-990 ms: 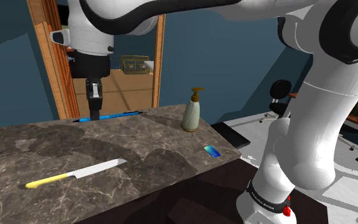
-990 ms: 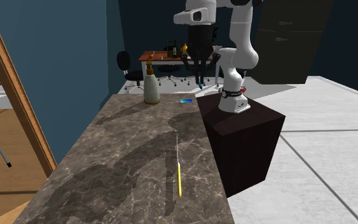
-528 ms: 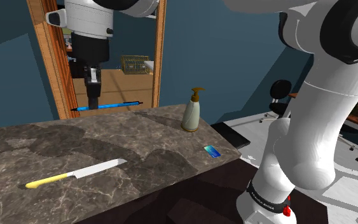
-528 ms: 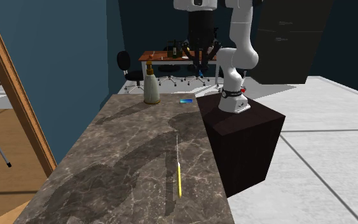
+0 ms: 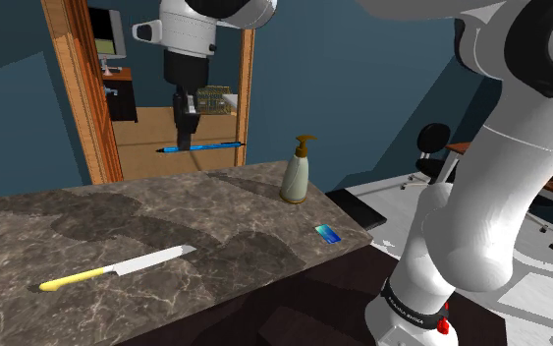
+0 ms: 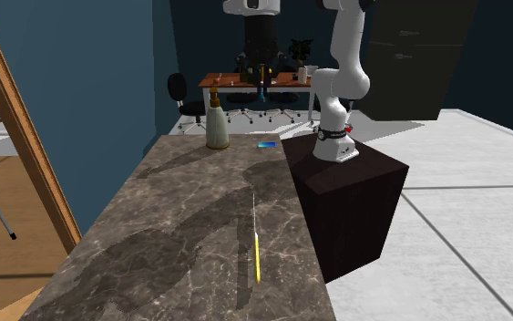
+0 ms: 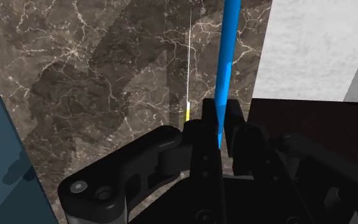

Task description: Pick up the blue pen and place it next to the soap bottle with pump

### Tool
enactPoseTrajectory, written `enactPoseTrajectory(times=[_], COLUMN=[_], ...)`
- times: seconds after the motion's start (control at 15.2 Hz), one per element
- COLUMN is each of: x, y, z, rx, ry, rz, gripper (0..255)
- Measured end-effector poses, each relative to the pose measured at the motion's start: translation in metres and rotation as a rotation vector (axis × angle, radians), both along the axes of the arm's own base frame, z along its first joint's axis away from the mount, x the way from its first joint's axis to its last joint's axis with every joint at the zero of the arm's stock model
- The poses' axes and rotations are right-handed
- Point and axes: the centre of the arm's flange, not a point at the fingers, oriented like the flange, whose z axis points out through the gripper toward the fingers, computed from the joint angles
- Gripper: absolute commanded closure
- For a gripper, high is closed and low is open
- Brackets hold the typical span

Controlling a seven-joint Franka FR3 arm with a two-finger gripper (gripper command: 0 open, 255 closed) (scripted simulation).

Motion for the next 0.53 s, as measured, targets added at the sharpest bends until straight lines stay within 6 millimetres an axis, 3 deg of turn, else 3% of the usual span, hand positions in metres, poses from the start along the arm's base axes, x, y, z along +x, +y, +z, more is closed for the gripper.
enactPoseTrajectory(times=[0.53], x=[0.026], y=[-0.099], z=[0.002], rx=[0.000], ry=[-0.001], rz=[0.000], gripper=[255])
